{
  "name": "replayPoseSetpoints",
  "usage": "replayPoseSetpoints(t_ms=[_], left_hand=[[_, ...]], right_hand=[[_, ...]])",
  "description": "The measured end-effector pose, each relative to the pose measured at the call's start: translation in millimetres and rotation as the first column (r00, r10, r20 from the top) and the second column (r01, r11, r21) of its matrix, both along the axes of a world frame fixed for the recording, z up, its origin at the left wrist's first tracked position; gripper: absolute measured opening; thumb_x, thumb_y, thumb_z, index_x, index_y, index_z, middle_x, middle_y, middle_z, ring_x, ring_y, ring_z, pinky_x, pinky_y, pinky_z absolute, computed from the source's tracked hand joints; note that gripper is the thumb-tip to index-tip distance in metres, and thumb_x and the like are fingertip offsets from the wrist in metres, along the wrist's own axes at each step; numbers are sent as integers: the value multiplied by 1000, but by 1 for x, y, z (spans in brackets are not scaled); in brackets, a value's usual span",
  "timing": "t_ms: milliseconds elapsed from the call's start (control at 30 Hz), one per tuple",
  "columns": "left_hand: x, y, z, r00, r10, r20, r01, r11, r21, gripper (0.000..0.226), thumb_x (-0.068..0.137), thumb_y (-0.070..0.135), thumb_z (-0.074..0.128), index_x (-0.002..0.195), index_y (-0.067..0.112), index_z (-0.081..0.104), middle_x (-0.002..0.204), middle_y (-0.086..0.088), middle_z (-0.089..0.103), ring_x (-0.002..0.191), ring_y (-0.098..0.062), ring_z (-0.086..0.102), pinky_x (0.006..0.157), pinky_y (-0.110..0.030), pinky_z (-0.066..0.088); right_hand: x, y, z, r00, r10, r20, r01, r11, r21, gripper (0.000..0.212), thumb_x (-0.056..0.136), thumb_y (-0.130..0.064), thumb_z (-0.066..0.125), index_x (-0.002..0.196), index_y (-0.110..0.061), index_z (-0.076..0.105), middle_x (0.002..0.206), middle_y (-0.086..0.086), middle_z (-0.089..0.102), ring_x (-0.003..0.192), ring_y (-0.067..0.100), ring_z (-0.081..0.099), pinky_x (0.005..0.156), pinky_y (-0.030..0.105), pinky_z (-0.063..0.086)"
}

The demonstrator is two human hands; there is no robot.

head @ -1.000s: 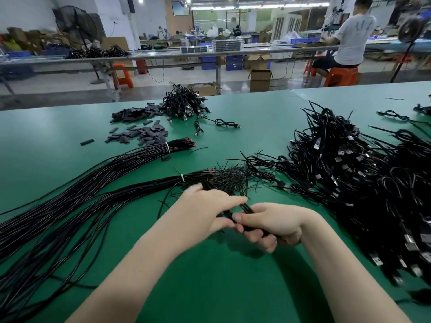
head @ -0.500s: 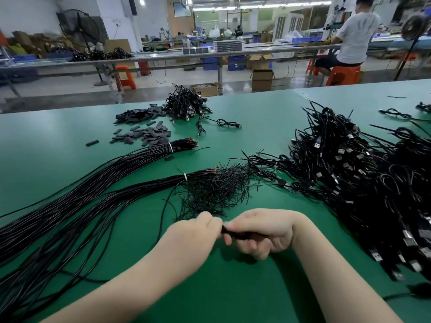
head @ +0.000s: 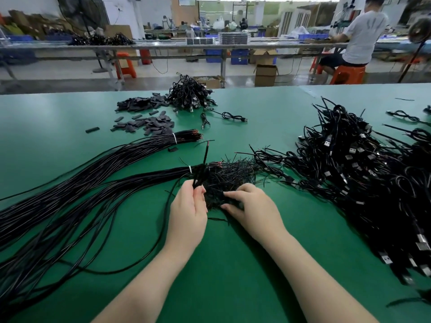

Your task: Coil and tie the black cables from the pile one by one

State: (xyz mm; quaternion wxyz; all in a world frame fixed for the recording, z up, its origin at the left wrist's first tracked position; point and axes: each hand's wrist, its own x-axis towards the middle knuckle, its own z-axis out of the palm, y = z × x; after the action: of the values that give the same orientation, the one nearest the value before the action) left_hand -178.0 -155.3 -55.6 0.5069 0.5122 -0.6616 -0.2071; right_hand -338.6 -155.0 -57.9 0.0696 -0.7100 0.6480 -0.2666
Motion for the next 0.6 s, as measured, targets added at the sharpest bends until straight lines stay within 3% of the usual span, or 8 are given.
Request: replayPoseSetpoints(t_ms=[133, 233, 300, 433, 600], left_hand=[[-2, -6, -2, 995, 5, -101, 2, 998, 64, 22, 102, 25, 35, 84, 30, 47, 70, 7, 53, 61, -12, 51, 60, -30, 42], [-2, -7, -3, 986, -12, -165, 31, 993, 117, 20, 97, 37, 34, 85, 32, 48, 70, 8, 51, 58, -15, 46, 59, -43, 43], [-2, -6, -3, 987, -27, -157, 47, 992, 121, 20, 96, 38, 33, 85, 33, 48, 68, 10, 49, 56, -13, 44, 56, -42, 41], [-2, -4, -1, 999, -19, -39, 23, 993, 113, 22, 103, 28, 36, 85, 31, 48, 72, 14, 52, 60, -9, 47, 57, -32, 39], [-5, 4, 3, 968, -77, 238, 48, 991, 124, 28, 102, 33, 34, 76, 23, 39, 61, 7, 44, 52, -10, 40, 48, -31, 25]], right_hand=[[-3, -1, 3, 994, -10, 112, 12, 1000, -15, 21, 88, -37, 67, 107, -29, 75, 96, -7, 65, 89, 15, 60, 78, 31, 50], [-5, 0, 8, 981, -54, 185, 60, 998, -27, 14, 85, -33, 72, 97, -27, 77, 89, -8, 67, 81, 11, 59, 77, 31, 50], [-6, 1, 14, 972, -75, 223, 93, 993, -73, 8, 84, -29, 73, 90, -26, 78, 84, -9, 68, 76, 8, 58, 77, 30, 50], [-12, 6, 39, 978, -31, 208, 72, 978, -196, 6, 86, -24, 68, 87, -24, 74, 82, -13, 66, 77, 7, 58, 76, 27, 49], [-3, 15, 67, 971, 238, 33, -217, 930, -298, 2, 86, -14, 69, 86, -16, 70, 85, -7, 65, 85, 14, 59, 82, 32, 48]])
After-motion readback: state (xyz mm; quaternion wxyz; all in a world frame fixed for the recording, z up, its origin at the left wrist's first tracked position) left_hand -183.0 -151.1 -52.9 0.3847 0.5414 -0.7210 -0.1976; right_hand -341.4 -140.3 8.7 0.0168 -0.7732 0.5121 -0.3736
